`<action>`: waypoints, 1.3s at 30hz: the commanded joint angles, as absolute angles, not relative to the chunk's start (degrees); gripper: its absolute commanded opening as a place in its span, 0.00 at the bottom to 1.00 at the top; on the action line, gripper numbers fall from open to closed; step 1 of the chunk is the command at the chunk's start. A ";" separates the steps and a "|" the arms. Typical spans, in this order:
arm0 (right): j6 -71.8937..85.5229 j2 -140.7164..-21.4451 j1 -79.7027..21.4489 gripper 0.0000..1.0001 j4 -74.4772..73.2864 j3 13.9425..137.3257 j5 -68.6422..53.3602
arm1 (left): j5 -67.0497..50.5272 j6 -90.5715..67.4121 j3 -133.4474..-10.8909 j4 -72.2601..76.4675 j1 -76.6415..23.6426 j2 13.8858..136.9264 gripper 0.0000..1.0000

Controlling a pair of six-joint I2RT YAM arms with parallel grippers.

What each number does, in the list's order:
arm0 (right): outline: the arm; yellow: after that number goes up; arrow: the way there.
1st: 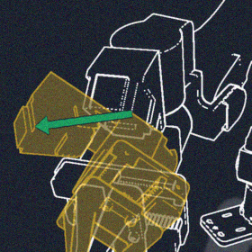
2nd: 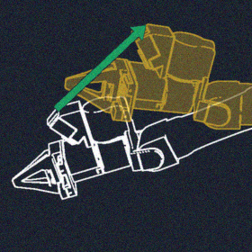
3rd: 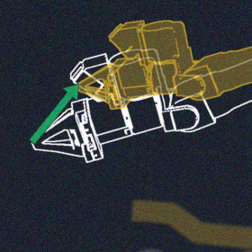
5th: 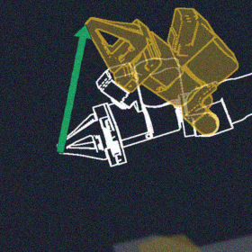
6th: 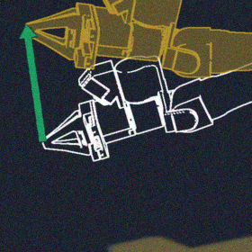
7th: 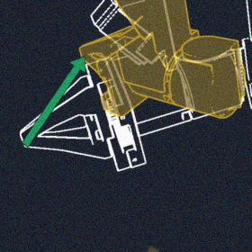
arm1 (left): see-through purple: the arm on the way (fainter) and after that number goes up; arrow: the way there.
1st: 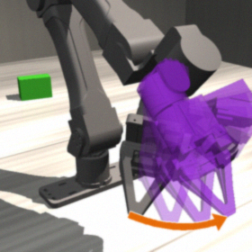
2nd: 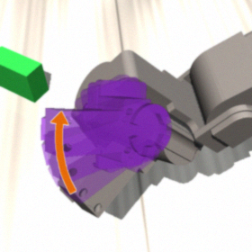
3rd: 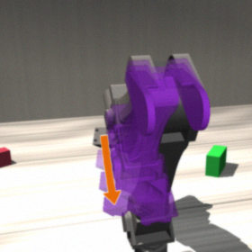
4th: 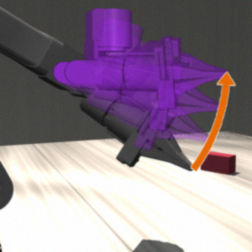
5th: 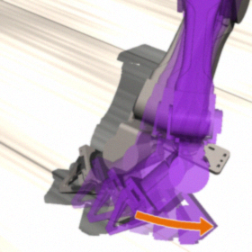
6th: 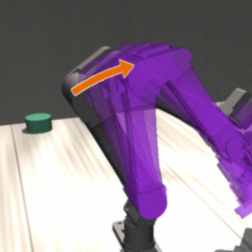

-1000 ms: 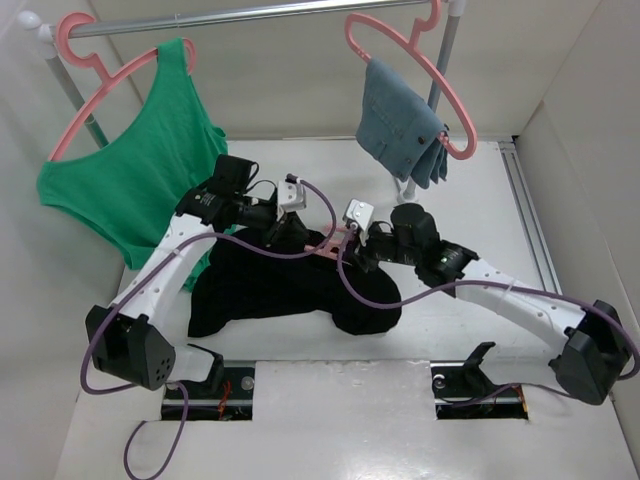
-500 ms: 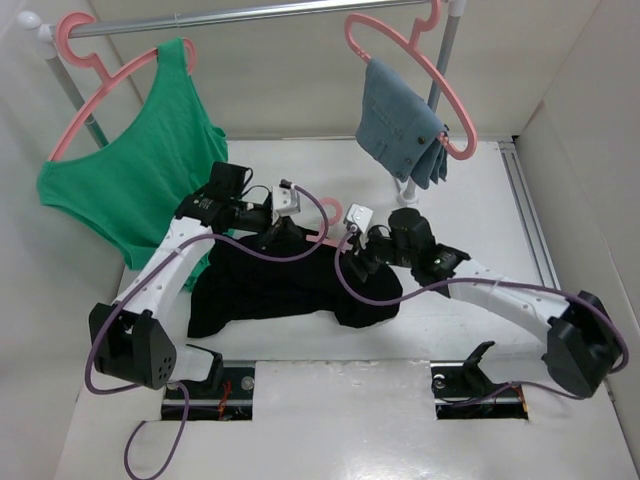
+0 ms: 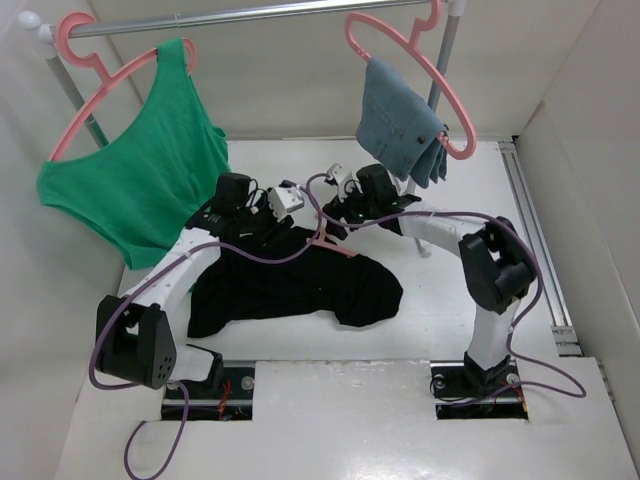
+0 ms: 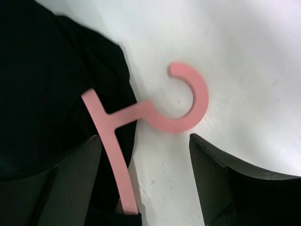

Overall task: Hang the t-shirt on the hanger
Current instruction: Place tshirt on hanger

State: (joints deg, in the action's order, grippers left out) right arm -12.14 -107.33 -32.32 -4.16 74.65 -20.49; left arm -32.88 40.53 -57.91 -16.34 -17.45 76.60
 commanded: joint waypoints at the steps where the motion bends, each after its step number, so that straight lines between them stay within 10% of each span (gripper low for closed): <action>1: -13.62 -109.07 -33.39 0.80 -8.96 76.73 -19.16 | -27.25 41.38 -56.25 -9.84 -18.02 77.59 0.45; 17: -16.61 -118.12 -38.06 0.71 -8.26 74.53 -11.17 | -36.39 41.76 -58.71 -14.24 -13.97 82.62 0.47; 24: -17.92 -116.73 -38.58 0.00 -7.04 75.06 -6.94 | -40.69 45.07 -61.61 -19.85 -13.45 80.69 0.47; 39: -28.47 -83.33 -55.18 0.00 -6.50 64.25 23.36 | -53.35 61.41 -72.94 -29.33 -13.45 78.22 0.56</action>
State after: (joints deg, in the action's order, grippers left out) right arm -23.81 -88.49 -51.90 -8.73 64.79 15.18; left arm -50.81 55.90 -70.37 -24.21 -13.45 78.50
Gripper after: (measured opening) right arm 0.246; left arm 0.560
